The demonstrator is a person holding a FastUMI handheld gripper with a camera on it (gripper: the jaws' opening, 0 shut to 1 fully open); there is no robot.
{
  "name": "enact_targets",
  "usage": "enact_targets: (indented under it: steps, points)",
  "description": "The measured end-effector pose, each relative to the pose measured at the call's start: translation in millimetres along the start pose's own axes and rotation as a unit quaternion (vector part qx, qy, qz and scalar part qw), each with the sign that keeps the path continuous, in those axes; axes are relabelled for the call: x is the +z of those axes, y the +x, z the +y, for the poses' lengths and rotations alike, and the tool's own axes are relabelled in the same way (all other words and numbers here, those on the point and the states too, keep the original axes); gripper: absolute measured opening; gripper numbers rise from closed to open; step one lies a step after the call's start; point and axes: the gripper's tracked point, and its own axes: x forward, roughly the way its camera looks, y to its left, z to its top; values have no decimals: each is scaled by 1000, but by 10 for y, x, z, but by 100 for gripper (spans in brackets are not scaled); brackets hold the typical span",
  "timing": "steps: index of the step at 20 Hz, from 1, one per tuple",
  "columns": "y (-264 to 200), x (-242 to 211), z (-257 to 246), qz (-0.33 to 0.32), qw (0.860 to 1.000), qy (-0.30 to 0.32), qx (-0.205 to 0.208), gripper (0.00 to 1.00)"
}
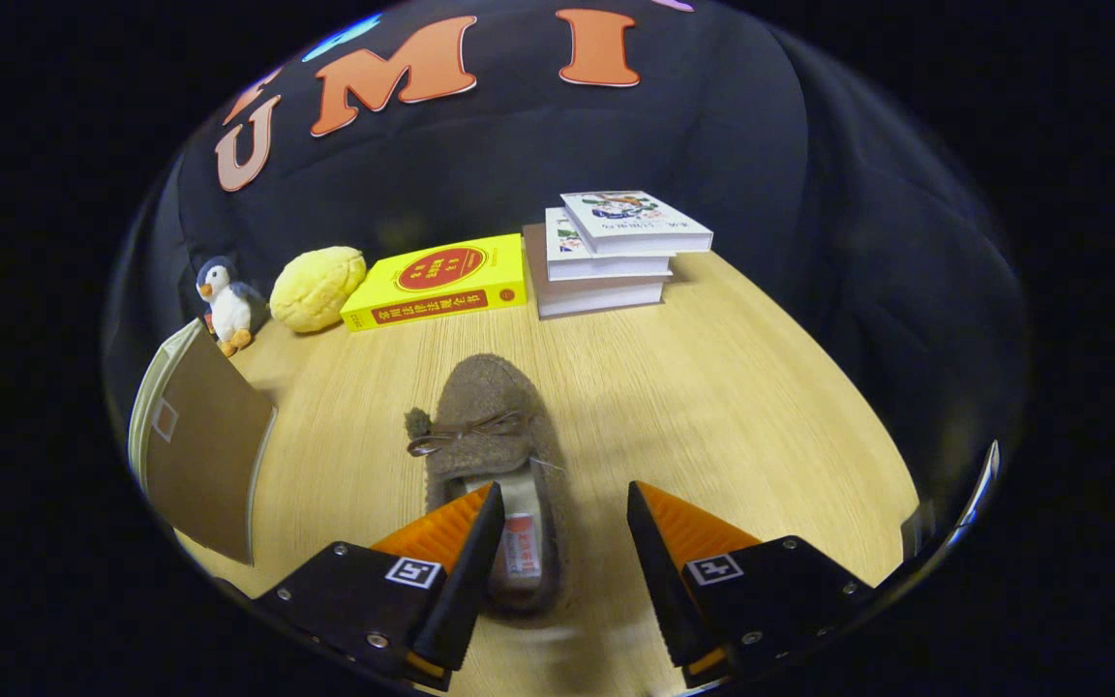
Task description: Open the storage box then place both shoes into the box .Put the left shoe in first, then the right shoe, with the right side of both shoes facing outward in a uniform manner.
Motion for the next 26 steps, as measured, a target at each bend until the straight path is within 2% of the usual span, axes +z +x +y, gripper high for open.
enact_targets:
  steps: [1, 3, 4, 5, 6, 7, 8, 9, 19, 26]
  points:
    - [74, -30, 5, 3, 1000, 1, 5, 75]
    - [189, -66, 7, 6, 1000, 2, 15, 63]
    - [249, -64, 44, 9, 1000, 5, 27, 52]
    - [296, -52, 96, 10, 999, 8, 39, 46]
    - [313, -24, 108, 6, 999, 11, 39, 32]
    - [326, -9, 71, 0, 999, 8, 31, 23]
    - [324, -13, 76, 2, 999, 8, 33, 7]
    - [308, -10, 90, 0, 999, 14, 30, 4]
    - [-283, 303, 490, -31, 999, 42, 14, 2]
    - [-819, 582, 1342, -57, 995, 82, 16, 2]
